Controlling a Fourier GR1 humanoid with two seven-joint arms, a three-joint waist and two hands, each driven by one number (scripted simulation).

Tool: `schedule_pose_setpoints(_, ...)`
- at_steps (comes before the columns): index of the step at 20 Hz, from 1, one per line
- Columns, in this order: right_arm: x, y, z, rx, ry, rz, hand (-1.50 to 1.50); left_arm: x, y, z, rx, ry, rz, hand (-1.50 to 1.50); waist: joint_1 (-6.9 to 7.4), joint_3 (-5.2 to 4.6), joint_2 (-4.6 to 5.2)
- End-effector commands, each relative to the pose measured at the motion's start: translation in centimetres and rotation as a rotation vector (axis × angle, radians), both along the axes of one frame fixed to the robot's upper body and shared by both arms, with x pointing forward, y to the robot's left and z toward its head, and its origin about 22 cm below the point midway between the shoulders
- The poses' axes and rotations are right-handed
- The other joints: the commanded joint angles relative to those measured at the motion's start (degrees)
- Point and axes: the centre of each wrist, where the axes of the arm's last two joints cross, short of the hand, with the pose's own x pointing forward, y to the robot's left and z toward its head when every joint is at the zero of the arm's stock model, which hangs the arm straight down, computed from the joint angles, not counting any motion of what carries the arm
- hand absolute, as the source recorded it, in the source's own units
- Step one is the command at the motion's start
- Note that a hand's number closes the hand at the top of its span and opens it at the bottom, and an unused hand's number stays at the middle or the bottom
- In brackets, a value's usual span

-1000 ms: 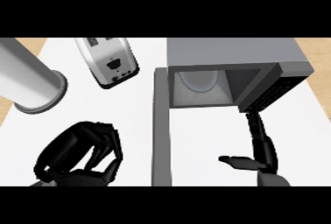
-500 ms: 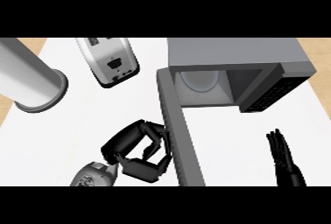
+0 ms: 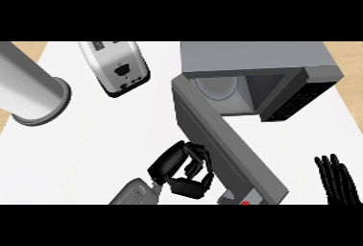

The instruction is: Pick up the milk, place it into the microwave and close the microwave

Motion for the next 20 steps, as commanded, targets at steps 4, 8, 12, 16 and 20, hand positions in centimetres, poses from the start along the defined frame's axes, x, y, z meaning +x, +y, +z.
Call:
schedule_pose_setpoints(4, -1.4, 0.5, 3.5, 0.022, -0.055, 0.087, -1.50, -0.9, -3.1, -2.7, 0.017, -0.008, 0.058, 1.50, -1.95, -0.06, 0.44)
schedule_pose_setpoints(8, 0.3, 1.6, 6.9, 0.014, -0.078, 0.120, -1.50, 0.7, -3.9, -2.0, 0.042, 0.047, 0.026, 1.50, -2.38, -0.11, 0.70)
schedule_pose_setpoints(12, -0.4, 2.1, 7.7, 0.034, -0.078, 0.184, -1.50, 0.4, -4.9, -0.9, -0.062, 0.013, 0.065, 1.50, -4.69, -0.21, 1.02)
schedule_pose_setpoints(16, 0.3, 1.6, 8.9, 0.007, -0.074, 0.232, -1.50, 0.7, -5.4, -0.2, -0.140, 0.029, 0.110, 1.50, -6.04, -0.28, 1.57)
schedule_pose_setpoints(20, 0.7, 1.2, 10.2, -0.048, -0.100, 0.249, -1.50, 1.4, -6.0, 1.1, -0.172, -0.005, 0.210, 1.50, -7.18, -0.27, 1.72)
